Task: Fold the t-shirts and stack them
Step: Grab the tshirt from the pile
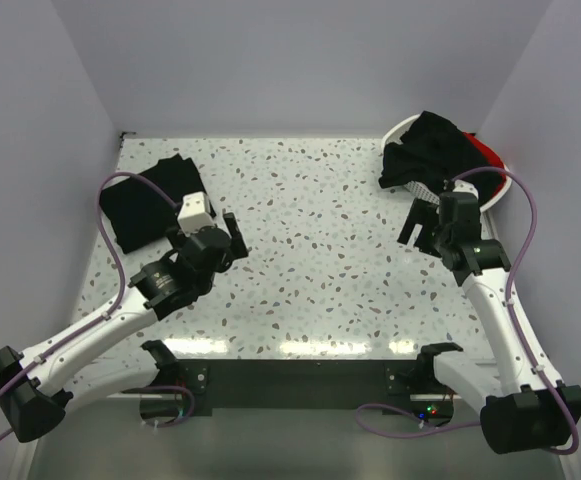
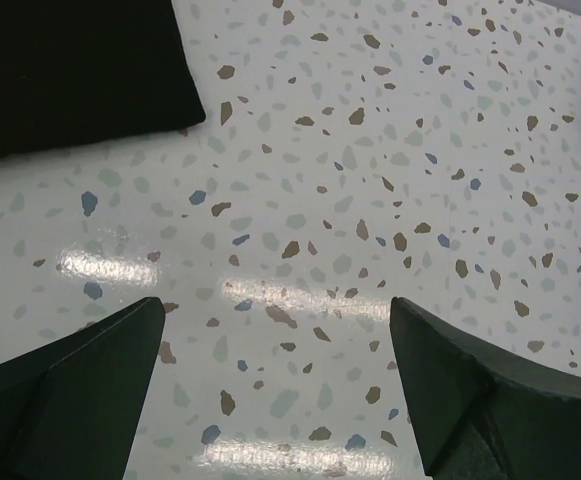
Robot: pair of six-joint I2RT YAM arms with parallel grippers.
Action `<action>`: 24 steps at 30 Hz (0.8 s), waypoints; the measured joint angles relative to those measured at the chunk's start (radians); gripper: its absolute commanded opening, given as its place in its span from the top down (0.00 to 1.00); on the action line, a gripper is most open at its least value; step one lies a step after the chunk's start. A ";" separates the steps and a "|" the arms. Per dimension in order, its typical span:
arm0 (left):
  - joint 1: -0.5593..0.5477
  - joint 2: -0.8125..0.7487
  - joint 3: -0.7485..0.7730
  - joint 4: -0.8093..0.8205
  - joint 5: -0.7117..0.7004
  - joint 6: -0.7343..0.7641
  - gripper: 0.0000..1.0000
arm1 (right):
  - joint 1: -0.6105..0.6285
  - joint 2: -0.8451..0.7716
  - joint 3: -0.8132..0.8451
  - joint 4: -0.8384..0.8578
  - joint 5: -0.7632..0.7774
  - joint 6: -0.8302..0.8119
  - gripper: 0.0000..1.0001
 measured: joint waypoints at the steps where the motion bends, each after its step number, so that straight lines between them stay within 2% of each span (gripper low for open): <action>1: 0.000 0.000 0.000 -0.003 -0.005 -0.006 0.00 | 0.000 0.000 0.000 0.000 0.000 0.000 0.09; 7: 0.000 0.008 0.000 -0.027 -0.027 -0.026 0.00 | 0.000 0.005 0.003 0.001 0.010 -0.005 0.08; 11: 0.000 0.007 0.000 -0.042 -0.028 -0.047 0.00 | 0.000 0.052 0.056 -0.013 0.059 -0.005 0.02; 18: 0.000 0.000 0.001 -0.126 -0.053 -0.105 0.00 | -0.029 0.286 0.344 -0.036 0.137 -0.053 0.01; 24: 0.000 -0.039 0.001 -0.184 -0.059 -0.151 0.00 | -0.179 0.553 0.595 -0.039 0.087 -0.056 0.02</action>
